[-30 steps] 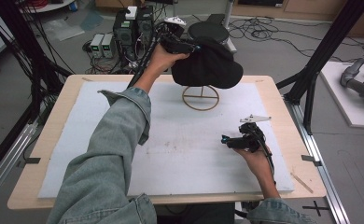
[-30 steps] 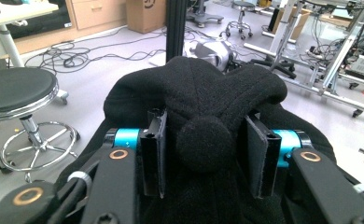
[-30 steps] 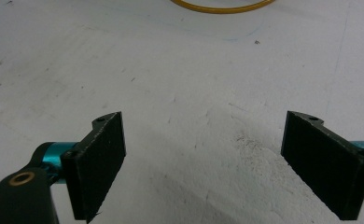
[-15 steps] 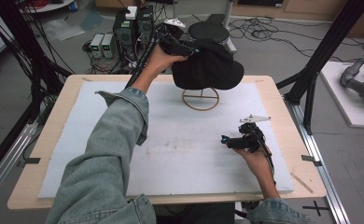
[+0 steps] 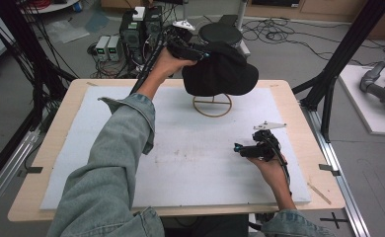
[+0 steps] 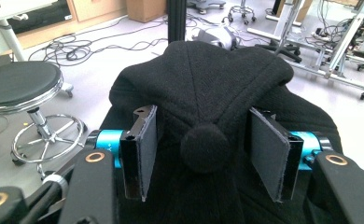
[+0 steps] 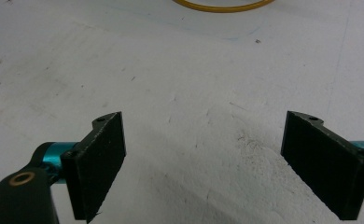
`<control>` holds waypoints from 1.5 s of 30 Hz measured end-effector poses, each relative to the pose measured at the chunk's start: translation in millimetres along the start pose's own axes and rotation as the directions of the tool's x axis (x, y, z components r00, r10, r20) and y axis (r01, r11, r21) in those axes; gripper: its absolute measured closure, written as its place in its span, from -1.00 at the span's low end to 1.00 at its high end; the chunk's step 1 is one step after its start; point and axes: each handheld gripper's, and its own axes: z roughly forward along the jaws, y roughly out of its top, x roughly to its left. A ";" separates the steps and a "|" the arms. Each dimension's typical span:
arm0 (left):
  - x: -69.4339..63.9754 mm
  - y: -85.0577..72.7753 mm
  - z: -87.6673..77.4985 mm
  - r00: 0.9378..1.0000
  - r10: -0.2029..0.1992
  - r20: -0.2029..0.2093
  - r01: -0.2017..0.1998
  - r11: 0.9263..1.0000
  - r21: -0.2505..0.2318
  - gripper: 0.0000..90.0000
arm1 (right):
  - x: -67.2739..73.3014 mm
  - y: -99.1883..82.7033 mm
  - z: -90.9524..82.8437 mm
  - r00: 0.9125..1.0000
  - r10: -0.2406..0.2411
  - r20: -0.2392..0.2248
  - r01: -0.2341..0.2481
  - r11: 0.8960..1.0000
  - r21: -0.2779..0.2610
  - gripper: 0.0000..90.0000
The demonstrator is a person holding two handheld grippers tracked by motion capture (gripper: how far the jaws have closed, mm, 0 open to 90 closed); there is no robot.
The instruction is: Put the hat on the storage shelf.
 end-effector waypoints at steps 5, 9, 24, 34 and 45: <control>-0.8 0.3 -10.4 1.000 0.008 0.007 -0.008 1.000 0.016 -0.03 | 0.0 0.4 -0.6 1.000 0.000 -0.003 0.000 1.000 -0.002 -0.70; -5.4 1.2 -20.7 1.000 0.023 -0.001 -0.023 0.999 0.036 -0.06 | -0.2 1.8 -2.2 1.000 0.000 -0.006 0.000 1.000 -0.011 -0.70; -25.2 -3.3 -78.5 0.996 0.052 -0.078 -0.042 0.992 0.115 -0.11 | 5.2 4.6 -4.4 1.000 -0.008 -0.005 0.008 1.000 -0.017 -0.70; -35.2 -27.7 -134.2 0.984 0.055 -0.169 -0.038 0.994 0.102 -0.18 | 11.8 6.6 -2.5 0.999 -0.032 -0.014 0.032 0.999 -0.014 -0.70; -47.3 -73.0 -195.5 0.967 0.021 -0.252 -0.009 0.999 0.051 -0.25 | 12.0 6.7 -2.6 1.000 -0.026 -0.002 0.026 0.999 -0.019 -0.71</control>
